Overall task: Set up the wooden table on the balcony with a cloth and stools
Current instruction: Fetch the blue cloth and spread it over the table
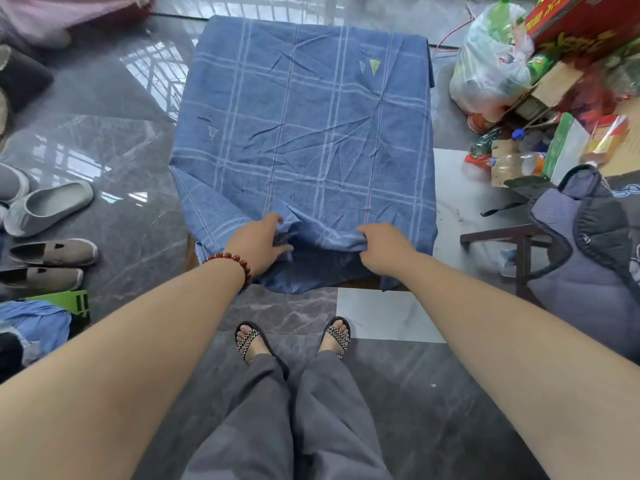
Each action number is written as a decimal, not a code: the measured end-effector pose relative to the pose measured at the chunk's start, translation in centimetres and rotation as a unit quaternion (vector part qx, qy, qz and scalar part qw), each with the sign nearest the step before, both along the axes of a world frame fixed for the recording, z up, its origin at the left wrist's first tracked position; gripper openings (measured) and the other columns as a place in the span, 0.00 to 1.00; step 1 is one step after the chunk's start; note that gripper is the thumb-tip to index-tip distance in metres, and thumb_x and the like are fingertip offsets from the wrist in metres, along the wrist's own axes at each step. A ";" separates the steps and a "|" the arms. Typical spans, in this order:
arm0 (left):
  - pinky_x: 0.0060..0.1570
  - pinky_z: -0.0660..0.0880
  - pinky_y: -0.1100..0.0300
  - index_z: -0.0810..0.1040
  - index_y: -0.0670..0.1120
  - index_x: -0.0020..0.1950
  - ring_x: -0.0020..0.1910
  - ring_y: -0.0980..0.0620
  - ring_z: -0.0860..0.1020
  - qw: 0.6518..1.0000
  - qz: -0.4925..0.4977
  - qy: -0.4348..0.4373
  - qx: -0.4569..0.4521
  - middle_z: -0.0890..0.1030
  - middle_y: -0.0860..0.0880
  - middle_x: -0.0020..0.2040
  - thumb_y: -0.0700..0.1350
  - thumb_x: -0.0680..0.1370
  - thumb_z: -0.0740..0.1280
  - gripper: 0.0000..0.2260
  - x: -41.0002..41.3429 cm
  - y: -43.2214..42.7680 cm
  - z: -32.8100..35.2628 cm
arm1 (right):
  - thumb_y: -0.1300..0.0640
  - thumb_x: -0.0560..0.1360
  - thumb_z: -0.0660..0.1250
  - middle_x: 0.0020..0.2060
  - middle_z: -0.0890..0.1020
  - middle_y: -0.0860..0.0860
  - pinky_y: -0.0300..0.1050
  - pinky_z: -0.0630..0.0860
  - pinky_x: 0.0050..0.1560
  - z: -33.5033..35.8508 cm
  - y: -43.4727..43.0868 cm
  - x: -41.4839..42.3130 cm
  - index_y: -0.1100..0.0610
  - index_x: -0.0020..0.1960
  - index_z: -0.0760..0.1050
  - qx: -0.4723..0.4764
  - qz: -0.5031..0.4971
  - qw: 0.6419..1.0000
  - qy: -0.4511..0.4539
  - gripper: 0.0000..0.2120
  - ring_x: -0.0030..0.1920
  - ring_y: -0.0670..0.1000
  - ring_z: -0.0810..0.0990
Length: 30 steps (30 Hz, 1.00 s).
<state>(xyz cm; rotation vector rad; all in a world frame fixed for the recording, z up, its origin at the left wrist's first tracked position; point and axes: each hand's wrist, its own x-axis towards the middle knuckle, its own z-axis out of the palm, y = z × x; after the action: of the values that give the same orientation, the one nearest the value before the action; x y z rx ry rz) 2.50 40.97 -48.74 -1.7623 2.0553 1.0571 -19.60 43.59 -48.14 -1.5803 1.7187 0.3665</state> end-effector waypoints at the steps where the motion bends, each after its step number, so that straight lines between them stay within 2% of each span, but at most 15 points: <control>1: 0.50 0.70 0.53 0.64 0.45 0.70 0.56 0.41 0.76 1.000 -0.011 -0.012 0.014 0.79 0.41 0.56 0.52 0.75 0.68 0.27 0.3 0.2 -0.3 | 0.63 0.73 0.60 0.52 0.79 0.58 0.49 0.73 0.50 -0.2 0.3 0.0 0.59 0.53 0.75 0.004 0.006 1.000 0.006 0.10 0.53 0.61 0.76; 3: 0.49 0.71 0.53 0.65 0.46 0.69 0.56 0.42 0.76 0.999 -0.023 -0.022 0.038 0.78 0.42 0.57 0.53 0.73 0.71 0.29 0.7 0.4 -0.8 | 0.63 0.74 0.60 0.54 0.79 0.58 0.49 0.72 0.49 -0.7 0.9 0.1 0.59 0.57 0.74 0.015 0.000 1.000 0.014 0.13 0.53 0.60 0.76; 6: 0.44 0.69 0.56 0.64 0.45 0.68 0.54 0.41 0.76 0.995 -0.053 -0.046 0.075 0.78 0.41 0.55 0.47 0.72 0.71 0.27 1.4 1.2 -1.5 | 0.61 0.76 0.58 0.56 0.78 0.58 0.47 0.71 0.45 -1.0 1.7 0.1 0.59 0.60 0.72 0.054 -0.001 0.998 0.030 0.14 0.53 0.59 0.77; 9: 0.51 0.72 0.54 0.64 0.43 0.66 0.57 0.41 0.75 0.978 -0.136 -0.111 0.109 0.77 0.40 0.59 0.44 0.75 0.66 0.21 2.6 2.5 -2.3 | 0.59 0.77 0.58 0.62 0.76 0.58 0.47 0.72 0.54 -1.6 3.2 -0.1 0.60 0.62 0.71 0.136 0.088 0.983 0.084 0.15 0.61 0.58 0.75; 11: 0.55 0.71 0.54 0.64 0.47 0.69 0.60 0.42 0.75 0.965 -0.177 -0.145 0.129 0.76 0.42 0.62 0.42 0.76 0.63 0.21 3.7 3.3 -2.5 | 0.58 0.77 0.57 0.64 0.74 0.58 0.49 0.72 0.61 -2.2 4.6 -0.3 0.60 0.64 0.71 0.179 0.136 0.968 0.112 0.16 0.64 0.58 0.73; 12: 0.55 0.71 0.54 0.64 0.50 0.70 0.61 0.43 0.74 0.961 -0.186 -0.156 0.134 0.76 0.43 0.62 0.42 0.76 0.62 0.22 4.1 3.6 -2.5 | 0.58 0.77 0.58 0.64 0.74 0.58 0.48 0.71 0.61 -2.4 5.2 -0.4 0.60 0.64 0.71 0.188 0.145 0.964 0.116 0.16 0.64 0.58 0.73; 15: 0.54 0.72 0.51 0.69 0.52 0.65 0.59 0.43 0.74 0.962 -0.188 -0.163 0.108 0.75 0.44 0.60 0.44 0.75 0.63 0.19 4.7 4.1 -2.4 | 0.54 0.76 0.61 0.58 0.76 0.57 0.45 0.70 0.51 -3.0 5.9 -0.4 0.59 0.58 0.71 0.173 0.082 0.980 0.056 0.13 0.61 0.58 0.74; 19: 0.52 0.73 0.50 0.69 0.51 0.62 0.60 0.44 0.73 0.975 -0.156 -0.147 0.061 0.73 0.46 0.59 0.45 0.73 0.65 0.18 4.2 3.9 -2.3 | 0.41 0.72 0.68 0.49 0.74 0.51 0.43 0.67 0.47 -3.3 5.0 0.7 0.57 0.56 0.71 0.105 -0.042 0.992 -0.049 0.22 0.55 0.55 0.75; 22: 0.52 0.73 0.49 0.66 0.49 0.66 0.61 0.43 0.72 0.983 -0.130 -0.127 0.036 0.71 0.46 0.62 0.44 0.72 0.66 0.23 3.3 3.6 -2.5 | 0.41 0.71 0.69 0.53 0.77 0.51 0.43 0.72 0.54 -3.6 4.0 1.1 0.56 0.58 0.74 0.067 -0.104 0.988 -0.095 0.23 0.56 0.52 0.76; 26: 0.56 0.73 0.47 0.60 0.47 0.72 0.64 0.42 0.70 0.988 -0.114 -0.100 0.021 0.67 0.44 0.66 0.44 0.72 0.67 0.30 2.2 3.3 -2.8 | 0.42 0.73 0.67 0.59 0.77 0.53 0.46 0.72 0.59 -3.9 3.4 1.2 0.56 0.62 0.72 0.067 -0.095 0.990 -0.074 0.24 0.58 0.53 0.76; 30: 0.58 0.73 0.46 0.62 0.46 0.70 0.63 0.42 0.70 0.989 -0.106 -0.101 0.031 0.68 0.43 0.64 0.42 0.72 0.67 0.28 1.9 3.3 -3.9 | 0.44 0.72 0.70 0.66 0.72 0.53 0.46 0.70 0.59 -4.1 3.7 1.8 0.56 0.69 0.65 0.064 -0.086 0.993 -0.056 0.31 0.63 0.55 0.73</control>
<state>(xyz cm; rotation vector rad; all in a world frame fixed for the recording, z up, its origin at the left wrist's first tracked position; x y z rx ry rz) 4.45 44.27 -52.62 -1.5131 2.0087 0.8346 -17.78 47.27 -52.29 -1.3254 1.6953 0.2910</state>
